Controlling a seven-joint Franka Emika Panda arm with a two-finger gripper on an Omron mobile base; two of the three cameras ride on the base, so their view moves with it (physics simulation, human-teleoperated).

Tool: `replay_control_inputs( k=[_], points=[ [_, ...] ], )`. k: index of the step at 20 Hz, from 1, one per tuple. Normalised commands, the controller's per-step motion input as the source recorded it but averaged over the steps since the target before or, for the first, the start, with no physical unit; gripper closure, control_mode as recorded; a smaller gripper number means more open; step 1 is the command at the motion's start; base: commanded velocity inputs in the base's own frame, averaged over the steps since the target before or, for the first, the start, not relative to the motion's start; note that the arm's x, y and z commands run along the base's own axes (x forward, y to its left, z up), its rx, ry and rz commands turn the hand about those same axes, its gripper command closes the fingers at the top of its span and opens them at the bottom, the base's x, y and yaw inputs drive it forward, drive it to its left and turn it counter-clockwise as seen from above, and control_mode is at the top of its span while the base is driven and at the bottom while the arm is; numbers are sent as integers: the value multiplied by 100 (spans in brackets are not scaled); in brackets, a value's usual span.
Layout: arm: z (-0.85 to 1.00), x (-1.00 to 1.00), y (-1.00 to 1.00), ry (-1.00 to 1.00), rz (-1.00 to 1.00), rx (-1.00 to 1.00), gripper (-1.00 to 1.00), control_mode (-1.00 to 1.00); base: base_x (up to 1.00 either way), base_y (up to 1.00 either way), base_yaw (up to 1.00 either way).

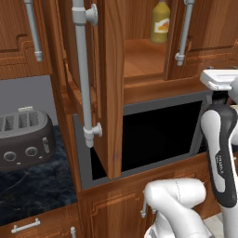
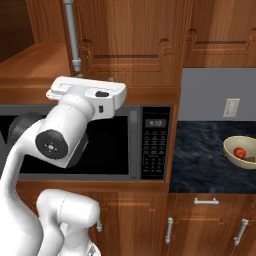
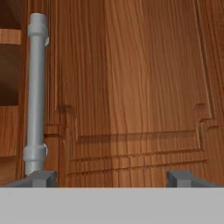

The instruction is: Open the cabinet. Pick the kiwi and apple from the cabinet and place them into the bowl. Then close the cabinet.

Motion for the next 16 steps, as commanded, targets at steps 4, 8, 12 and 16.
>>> replay_control_inputs(
  k=[4, 8, 12, 16],
  points=[
    [37, -81, 9, 0, -4, 0, -100, -100, 0, 0, 0],
    [43, -74, 13, 1, -4, -2, -100, -100, 0, 0, 0],
    [40, -73, 18, 6, -3, -3, -100, -100, 0, 0, 0],
    [18, -69, 25, 13, -2, -7, -100, -100, 0, 0, 0]
  ],
)
